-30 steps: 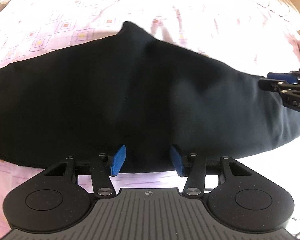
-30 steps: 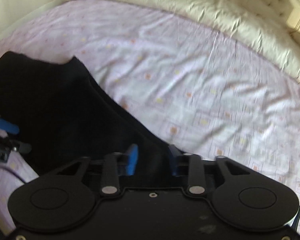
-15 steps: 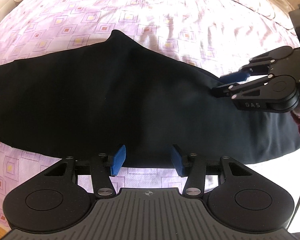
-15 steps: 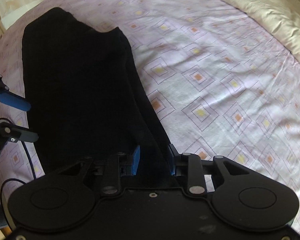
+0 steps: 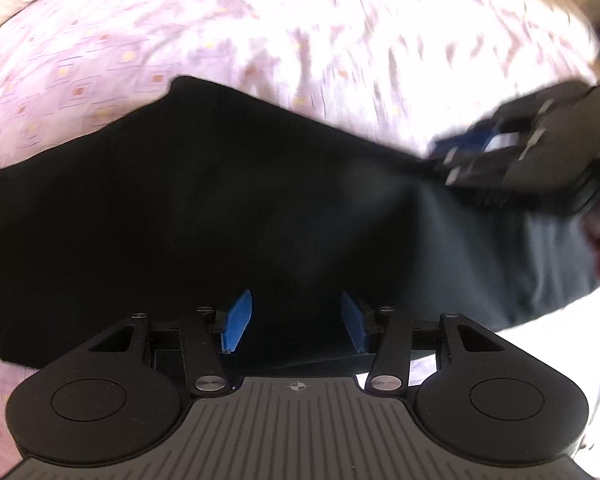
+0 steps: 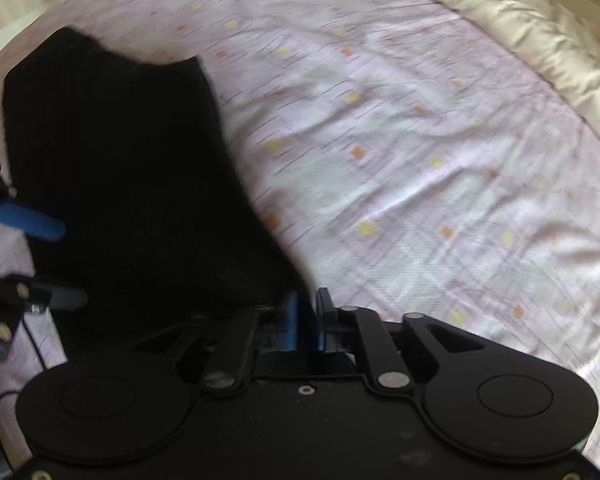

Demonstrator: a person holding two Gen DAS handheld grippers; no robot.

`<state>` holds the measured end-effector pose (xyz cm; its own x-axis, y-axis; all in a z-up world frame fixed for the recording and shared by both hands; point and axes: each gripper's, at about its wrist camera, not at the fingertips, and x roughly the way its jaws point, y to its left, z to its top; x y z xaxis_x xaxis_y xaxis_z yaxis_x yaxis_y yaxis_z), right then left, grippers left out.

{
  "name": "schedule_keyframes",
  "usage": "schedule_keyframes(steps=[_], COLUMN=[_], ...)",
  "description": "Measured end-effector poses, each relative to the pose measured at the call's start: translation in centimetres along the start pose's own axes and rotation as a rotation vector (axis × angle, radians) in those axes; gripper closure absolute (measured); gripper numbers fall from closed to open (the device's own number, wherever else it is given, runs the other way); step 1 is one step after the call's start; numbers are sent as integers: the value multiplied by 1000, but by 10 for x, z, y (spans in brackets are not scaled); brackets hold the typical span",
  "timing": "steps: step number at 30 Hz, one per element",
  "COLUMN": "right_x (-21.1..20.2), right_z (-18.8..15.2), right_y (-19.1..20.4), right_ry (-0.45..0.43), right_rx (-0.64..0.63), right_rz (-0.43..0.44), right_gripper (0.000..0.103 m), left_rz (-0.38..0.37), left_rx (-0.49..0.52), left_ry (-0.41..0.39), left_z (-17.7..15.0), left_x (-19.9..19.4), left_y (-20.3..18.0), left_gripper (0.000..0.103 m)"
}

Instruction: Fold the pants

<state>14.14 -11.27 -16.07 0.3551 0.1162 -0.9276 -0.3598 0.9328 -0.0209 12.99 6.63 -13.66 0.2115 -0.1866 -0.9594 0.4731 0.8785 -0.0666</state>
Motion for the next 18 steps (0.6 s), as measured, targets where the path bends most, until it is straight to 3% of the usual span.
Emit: schedule_keyframes(steps=[3,5,8,12,15,18], right_x=[-25,-41,-57,-60,-52,-53], right_z=[-12,-30,-66,-116,-145,-159], right_y=[-13,-20,-24,-25,-31,-39], right_ry=[-77,-107,-104,-22,74,58], right_rx=[176,300,412,470,453,447], right_rz=[-46,-80,-152,-263,-317,-313], right_gripper=[75,69,68,67,53,49], left_rz=[11,6,15,44,92,147], left_rx=[43,65,98,101,84,45], left_ry=[82,69,64,59,63,12], left_z=[-4,-8,-15,-18,-17,-15], left_x=[17,16,14,14,16,0], left_y=[0,-1,-4,-11,-27,-42], left_gripper=[55,55,55,54,55,59])
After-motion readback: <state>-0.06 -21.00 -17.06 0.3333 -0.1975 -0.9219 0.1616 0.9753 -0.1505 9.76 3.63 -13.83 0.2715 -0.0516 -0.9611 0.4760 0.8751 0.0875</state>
